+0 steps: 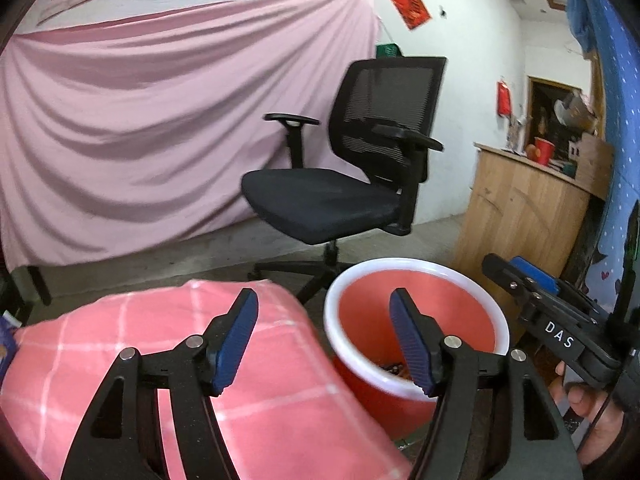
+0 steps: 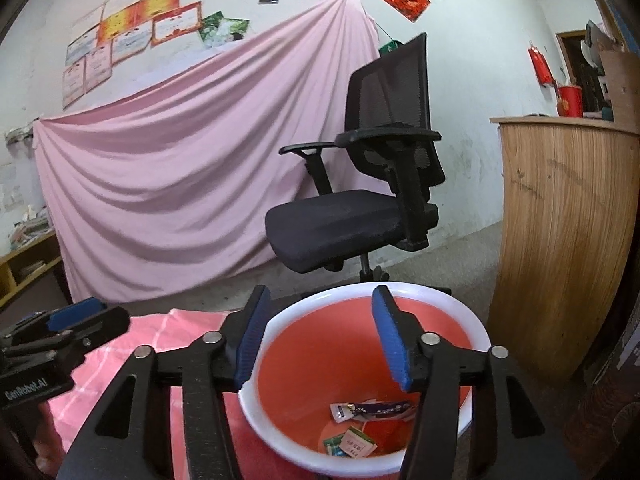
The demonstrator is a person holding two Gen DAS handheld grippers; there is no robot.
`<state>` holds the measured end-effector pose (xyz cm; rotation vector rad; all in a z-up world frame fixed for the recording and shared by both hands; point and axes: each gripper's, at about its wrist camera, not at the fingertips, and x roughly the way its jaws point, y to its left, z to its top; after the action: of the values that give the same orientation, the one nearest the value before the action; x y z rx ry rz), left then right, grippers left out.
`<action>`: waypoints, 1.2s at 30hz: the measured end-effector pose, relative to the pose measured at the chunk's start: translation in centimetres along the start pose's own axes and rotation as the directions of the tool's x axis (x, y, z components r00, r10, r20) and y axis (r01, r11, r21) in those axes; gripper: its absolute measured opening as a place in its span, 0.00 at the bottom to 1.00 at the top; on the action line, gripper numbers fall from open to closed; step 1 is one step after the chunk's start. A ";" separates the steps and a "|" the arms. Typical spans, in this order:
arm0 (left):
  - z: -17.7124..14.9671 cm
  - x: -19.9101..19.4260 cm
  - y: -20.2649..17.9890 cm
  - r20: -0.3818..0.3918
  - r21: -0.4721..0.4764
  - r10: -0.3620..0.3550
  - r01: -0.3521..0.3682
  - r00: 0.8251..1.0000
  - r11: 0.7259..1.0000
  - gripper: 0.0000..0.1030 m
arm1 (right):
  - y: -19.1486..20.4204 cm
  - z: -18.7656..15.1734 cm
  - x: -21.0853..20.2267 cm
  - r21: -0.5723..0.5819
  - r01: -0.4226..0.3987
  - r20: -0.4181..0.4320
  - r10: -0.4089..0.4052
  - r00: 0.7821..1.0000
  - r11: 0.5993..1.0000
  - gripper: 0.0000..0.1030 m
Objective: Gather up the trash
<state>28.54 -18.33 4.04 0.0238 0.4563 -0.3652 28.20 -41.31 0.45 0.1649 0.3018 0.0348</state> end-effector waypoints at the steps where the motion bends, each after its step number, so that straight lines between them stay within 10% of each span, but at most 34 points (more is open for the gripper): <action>1: -0.3 -0.7 0.5 0.004 -0.015 0.013 -0.013 1.000 1.000 0.61 | 0.5 -0.1 -0.4 -0.012 -0.002 0.005 0.002 1.000 1.000 0.52; 17: -5.6 -12.5 6.4 0.110 -0.126 0.184 -0.170 0.977 0.977 0.96 | 7.6 -3.3 -7.3 -0.094 -0.057 0.088 0.066 0.994 0.994 0.99; 36: -11.6 -20.2 7.4 0.160 -0.125 0.264 -0.246 0.951 0.961 0.98 | 12.3 -6.6 -15.0 -0.150 -0.086 0.150 0.108 0.983 0.985 1.00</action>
<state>9.30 -3.31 1.96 -0.0496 0.2925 -0.0865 11.81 -29.01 0.67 0.0395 0.1318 0.1393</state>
